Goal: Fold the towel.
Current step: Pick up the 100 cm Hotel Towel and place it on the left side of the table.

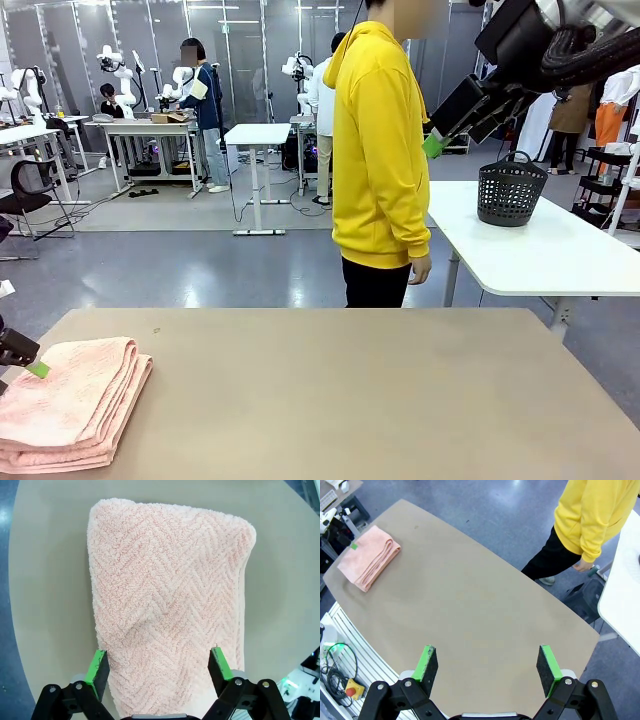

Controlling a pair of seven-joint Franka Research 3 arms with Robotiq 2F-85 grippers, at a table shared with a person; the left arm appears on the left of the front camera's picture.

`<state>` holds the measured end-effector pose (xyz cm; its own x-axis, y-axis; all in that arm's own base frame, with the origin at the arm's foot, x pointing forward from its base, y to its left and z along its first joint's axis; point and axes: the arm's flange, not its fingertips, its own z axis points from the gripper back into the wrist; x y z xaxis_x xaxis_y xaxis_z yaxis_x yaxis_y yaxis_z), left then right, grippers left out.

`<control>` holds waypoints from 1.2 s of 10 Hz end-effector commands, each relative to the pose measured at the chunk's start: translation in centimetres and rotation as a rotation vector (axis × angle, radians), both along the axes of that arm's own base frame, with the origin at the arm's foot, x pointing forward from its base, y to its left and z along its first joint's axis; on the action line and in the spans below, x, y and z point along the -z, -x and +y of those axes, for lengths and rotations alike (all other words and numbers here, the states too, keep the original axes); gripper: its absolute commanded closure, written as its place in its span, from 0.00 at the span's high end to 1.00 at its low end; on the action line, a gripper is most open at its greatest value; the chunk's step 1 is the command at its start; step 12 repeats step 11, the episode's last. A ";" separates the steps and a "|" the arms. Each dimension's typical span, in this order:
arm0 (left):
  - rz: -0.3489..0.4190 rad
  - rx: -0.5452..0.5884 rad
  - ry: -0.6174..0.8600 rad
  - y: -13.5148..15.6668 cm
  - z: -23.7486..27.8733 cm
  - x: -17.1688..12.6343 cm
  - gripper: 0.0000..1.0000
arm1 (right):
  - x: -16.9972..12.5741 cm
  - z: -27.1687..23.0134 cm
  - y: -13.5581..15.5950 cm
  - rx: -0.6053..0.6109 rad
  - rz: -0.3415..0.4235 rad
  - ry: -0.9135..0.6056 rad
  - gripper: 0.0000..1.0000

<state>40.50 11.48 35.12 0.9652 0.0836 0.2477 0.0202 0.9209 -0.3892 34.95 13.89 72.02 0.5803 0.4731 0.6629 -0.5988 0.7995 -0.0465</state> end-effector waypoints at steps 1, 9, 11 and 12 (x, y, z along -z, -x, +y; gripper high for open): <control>0.002 0.000 -0.008 -0.5 0.2 0.0 1.00 | -0.2 0.0 -0.1 0.005 0.007 0.006 1.00; 0.002 0.000 -0.008 -0.5 0.2 0.0 1.00 | -0.2 0.0 -0.1 0.005 0.007 0.006 1.00; 0.002 0.000 -0.008 -0.5 0.2 0.0 1.00 | -0.2 0.0 -0.1 0.005 0.007 0.006 1.00; 0.002 0.000 -0.008 -0.5 0.2 0.0 1.00 | -0.2 0.0 -0.1 0.005 0.007 0.006 1.00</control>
